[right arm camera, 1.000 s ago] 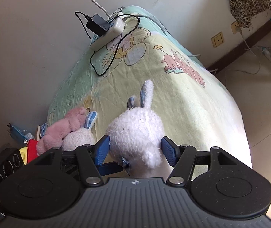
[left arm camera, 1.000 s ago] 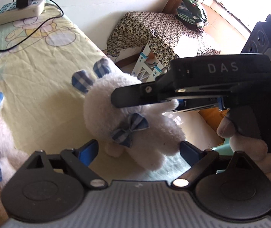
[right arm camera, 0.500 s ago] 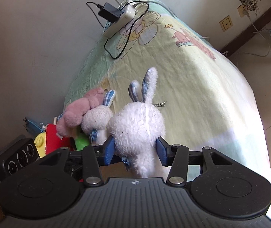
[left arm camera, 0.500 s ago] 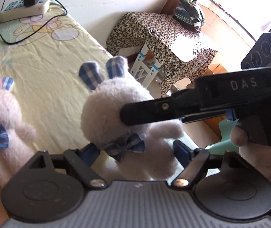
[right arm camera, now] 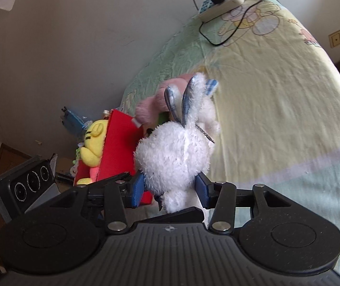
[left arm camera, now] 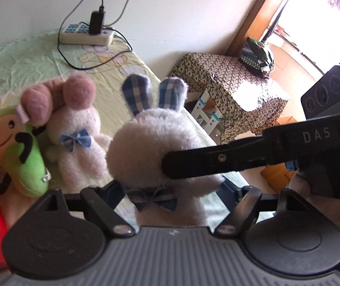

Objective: Organize objects
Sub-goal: 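Carry the white bunny plush with the right gripper over the red box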

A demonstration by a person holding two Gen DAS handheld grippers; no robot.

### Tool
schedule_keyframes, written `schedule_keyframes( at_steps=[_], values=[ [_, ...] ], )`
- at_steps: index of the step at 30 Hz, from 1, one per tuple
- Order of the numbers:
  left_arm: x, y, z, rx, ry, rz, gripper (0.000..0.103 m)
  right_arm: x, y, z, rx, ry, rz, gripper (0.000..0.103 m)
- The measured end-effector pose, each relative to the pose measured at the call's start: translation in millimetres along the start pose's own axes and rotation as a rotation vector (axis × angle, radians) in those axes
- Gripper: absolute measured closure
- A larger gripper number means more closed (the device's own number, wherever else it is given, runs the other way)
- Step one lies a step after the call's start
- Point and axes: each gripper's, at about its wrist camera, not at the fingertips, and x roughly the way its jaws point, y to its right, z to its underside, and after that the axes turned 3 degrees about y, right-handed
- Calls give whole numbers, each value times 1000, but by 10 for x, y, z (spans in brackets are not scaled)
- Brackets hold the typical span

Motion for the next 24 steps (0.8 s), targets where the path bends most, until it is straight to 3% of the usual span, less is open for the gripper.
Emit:
schedule_keyframes(
  at_steps=[6, 13, 24],
  values=[
    [-548, -108, -50, -13, 122, -81, 24, 136, -462, -63, -91, 3, -81, 55],
    [-1251, -448, -31, -19, 243, -113, 24, 364, -1106, -71, -182, 29, -146, 55],
    [-2107, -1368, 141, -65, 310, -151, 24, 1234, -1988, 141, -231, 35, -170, 55]
  ],
)
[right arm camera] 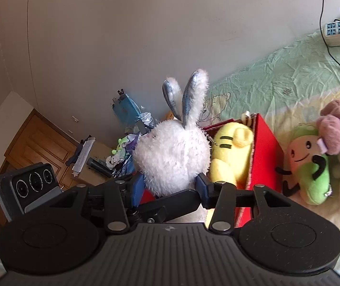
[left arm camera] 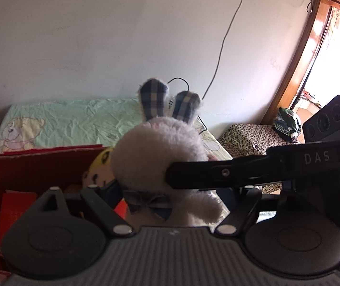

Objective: Organize objects
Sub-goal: 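Carry the white bunny plush with the right gripper over the red box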

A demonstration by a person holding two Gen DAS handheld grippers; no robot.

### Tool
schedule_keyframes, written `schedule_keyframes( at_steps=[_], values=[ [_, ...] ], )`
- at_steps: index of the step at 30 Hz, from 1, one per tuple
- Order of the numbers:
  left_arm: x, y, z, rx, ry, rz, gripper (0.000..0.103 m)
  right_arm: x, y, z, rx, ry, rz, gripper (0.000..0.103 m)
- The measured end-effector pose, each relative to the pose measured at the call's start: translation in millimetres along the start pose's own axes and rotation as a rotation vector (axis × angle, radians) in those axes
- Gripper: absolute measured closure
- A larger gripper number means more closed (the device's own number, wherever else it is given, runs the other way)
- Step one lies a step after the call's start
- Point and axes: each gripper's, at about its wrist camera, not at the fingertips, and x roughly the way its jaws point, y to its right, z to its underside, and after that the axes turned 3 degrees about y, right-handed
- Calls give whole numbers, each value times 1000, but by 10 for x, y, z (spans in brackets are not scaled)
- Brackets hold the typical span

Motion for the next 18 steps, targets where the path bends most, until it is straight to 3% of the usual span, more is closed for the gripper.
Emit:
schedule_keyframes(
  at_steps=[8, 18],
  values=[
    [-210, -668, 38, -38, -28, -50, 24, 696, -205, 94, 31, -38, -6, 55],
    [-193, -1364, 204, -96, -112, -127, 24, 1355, -142, 248, 183, -152, -3, 55]
  ],
)
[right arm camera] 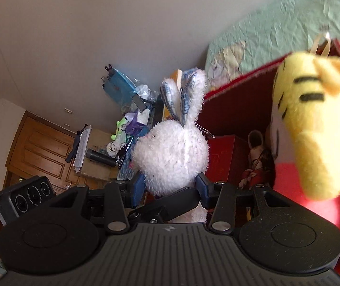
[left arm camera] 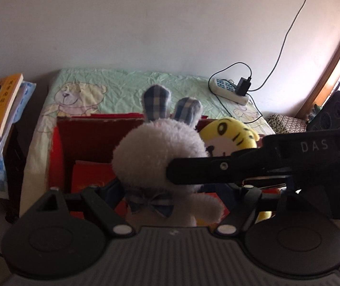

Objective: Organize objects
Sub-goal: 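Carry the white bunny plush with the right gripper over the red box, then lower the bunny plush into the red box and open the right gripper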

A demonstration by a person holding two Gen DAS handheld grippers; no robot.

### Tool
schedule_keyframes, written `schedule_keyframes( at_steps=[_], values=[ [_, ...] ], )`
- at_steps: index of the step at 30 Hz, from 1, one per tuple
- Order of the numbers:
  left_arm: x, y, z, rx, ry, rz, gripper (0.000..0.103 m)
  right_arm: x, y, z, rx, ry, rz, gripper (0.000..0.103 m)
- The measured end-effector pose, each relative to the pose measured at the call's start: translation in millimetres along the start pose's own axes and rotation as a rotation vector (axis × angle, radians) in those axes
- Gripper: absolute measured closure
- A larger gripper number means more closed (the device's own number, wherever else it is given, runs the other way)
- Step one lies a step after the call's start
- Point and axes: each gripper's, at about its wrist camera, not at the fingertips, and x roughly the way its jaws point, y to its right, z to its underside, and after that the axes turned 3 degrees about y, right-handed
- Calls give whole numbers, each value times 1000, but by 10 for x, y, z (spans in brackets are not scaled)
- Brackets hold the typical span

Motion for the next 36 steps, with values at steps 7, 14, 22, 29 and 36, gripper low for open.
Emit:
schedule_keyframes(
  at_steps=[7, 14, 22, 29, 36],
  values=[
    [101, -263, 21, -12, -45, -41, 24, 313, 10, -16, 63, -43, 9, 55],
    [124, -397, 13, -26, -49, -67, 25, 448, 79, -54, 113, -78, 9, 55],
    [118, -418, 31, -18, -31, -92, 24, 587, 119, -54, 136, -125, 46, 52],
    [120, -415, 58, -6, -38, -103, 24, 654, 121, -67, 97, -130, 79, 50],
    [201, -342, 65, 17, -58, -122, 26, 550, 99, -84, 46, -84, 128, 46]
  ],
)
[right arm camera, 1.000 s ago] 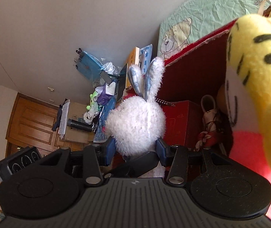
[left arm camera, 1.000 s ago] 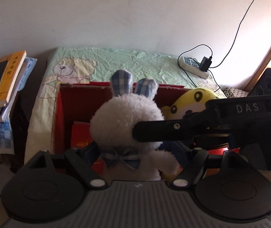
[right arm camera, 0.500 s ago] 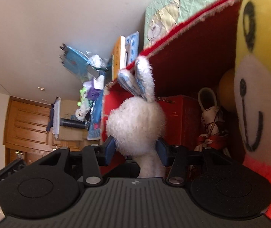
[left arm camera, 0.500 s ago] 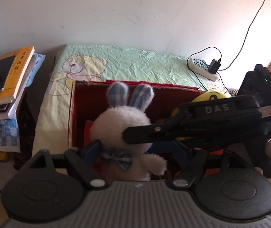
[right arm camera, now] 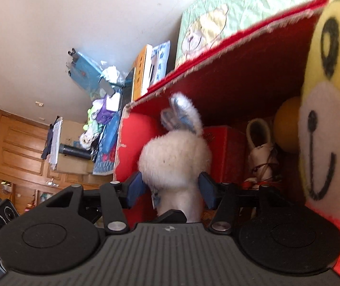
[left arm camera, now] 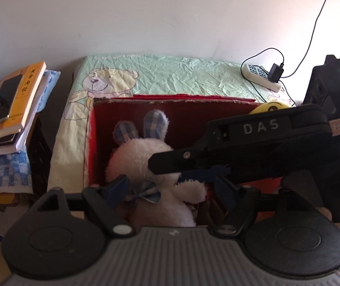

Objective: Organize objects
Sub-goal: 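Lower the bunny plush into the red box and open the right gripper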

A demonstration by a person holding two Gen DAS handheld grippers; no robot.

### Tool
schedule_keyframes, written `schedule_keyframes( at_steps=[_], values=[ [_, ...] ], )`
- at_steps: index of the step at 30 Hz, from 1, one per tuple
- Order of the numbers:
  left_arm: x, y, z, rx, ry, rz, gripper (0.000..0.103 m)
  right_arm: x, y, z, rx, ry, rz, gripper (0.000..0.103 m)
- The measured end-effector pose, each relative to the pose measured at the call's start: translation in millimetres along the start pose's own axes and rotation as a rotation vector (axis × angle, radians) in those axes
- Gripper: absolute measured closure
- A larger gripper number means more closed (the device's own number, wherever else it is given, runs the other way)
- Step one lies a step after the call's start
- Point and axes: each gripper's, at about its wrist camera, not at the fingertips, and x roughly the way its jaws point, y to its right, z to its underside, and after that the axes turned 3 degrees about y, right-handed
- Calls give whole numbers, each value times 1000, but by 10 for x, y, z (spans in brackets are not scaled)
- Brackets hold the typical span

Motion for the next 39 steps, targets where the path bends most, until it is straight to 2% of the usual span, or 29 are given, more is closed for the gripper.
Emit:
schedule_keyframes(
  at_steps=[4, 5, 6, 11, 15, 20, 25, 31, 35, 39],
  values=[
    [8, 32, 6, 13, -2, -1, 26, -157, 23, -8, -19, 69, 28, 48],
    [4, 39, 4, 16, 0, 1, 26, -196, 25, -9, -27, 83, 38, 51],
    [5, 47, 2, 20, 1, 0, 26, -227, 22, -6, -38, 99, 52, 60],
    [91, 125, 4, 75, -25, -70, 26, -155, -21, -12, -107, 86, 197, 73],
    [82, 149, 16, 93, -27, -102, 25, 57, -86, -12, -126, 42, 196, 74],
    [46, 117, 21, 77, -24, -103, 24, 277, -118, -3, -156, -8, 176, 74],
    [66, 122, 18, 76, -28, -109, 22, 195, -86, 24, -159, -2, 185, 74],
    [101, 172, 3, 83, -42, -128, 21, 32, -119, 69, -184, 60, 221, 72],
    [122, 232, -1, 96, -56, -147, 20, -91, -131, 106, -199, 118, 264, 66],
    [129, 290, 0, 107, -66, -165, 20, -177, -141, 152, -208, 151, 274, 66]
  ],
)
